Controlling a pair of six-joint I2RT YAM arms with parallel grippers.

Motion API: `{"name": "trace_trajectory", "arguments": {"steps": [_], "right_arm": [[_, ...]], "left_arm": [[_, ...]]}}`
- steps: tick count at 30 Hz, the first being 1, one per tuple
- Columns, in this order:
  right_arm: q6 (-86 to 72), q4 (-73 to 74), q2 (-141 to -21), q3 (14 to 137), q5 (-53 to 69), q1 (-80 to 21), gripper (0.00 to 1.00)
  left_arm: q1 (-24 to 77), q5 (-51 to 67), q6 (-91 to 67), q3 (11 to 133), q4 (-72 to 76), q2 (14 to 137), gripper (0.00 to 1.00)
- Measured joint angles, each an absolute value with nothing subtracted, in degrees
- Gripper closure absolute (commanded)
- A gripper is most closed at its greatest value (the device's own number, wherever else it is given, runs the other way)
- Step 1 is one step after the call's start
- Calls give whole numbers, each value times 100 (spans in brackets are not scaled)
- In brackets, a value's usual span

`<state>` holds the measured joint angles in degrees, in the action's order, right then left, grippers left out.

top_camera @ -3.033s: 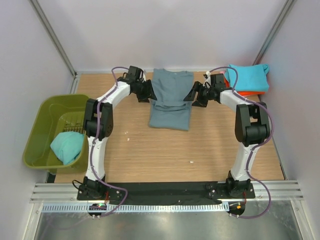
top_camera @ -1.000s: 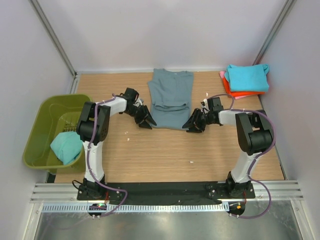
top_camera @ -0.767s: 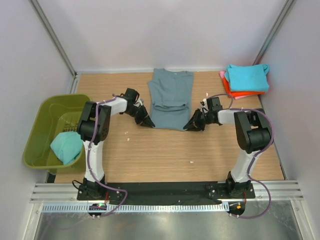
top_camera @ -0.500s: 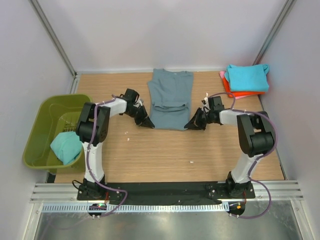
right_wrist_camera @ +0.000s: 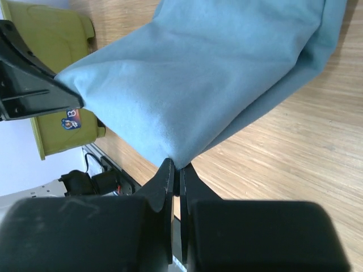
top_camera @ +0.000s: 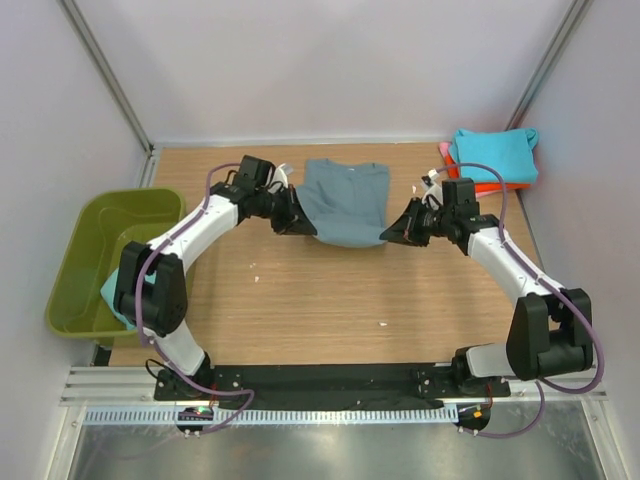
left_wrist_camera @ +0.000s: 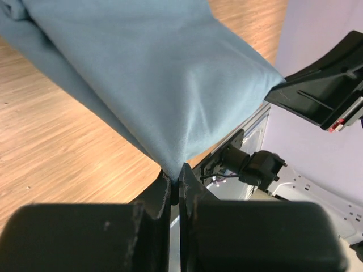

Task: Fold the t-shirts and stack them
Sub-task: Fold the tshirt

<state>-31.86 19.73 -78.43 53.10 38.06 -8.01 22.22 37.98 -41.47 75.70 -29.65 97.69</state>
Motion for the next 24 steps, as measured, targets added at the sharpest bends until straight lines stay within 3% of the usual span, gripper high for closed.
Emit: {"name": "trace_trajectory", "arguments": {"steps": [11,16,20,21,22,23,24], "right_arm": [[-3111,2128,-8018,5339,3811,-801,98],[-3109,1968,-8731,6034,3857,-698,99],[-3092,1758,-9828,7393,3887,-502,98],[-3094,1671,-10167,7817,3892,-471,95],[-3109,1562,-10521,8302,3885,-456,86],[-3122,1361,-10886,8772,3868,-440,59],[-3140,1179,-11242,9203,3844,-436,53]], "left_arm": [[2311,3671,-4034,7559,-3179,10016,100],[2185,3505,-3813,8755,-3293,10844,100],[1944,3315,-3621,10390,-3334,11751,100],[1874,3223,-3533,10847,-3328,11996,76],[1813,3107,-3430,11336,-3323,12258,56],[1763,2961,-3330,11793,-3262,12521,43],[1712,2816,-3188,12210,-3186,12750,35]]}}
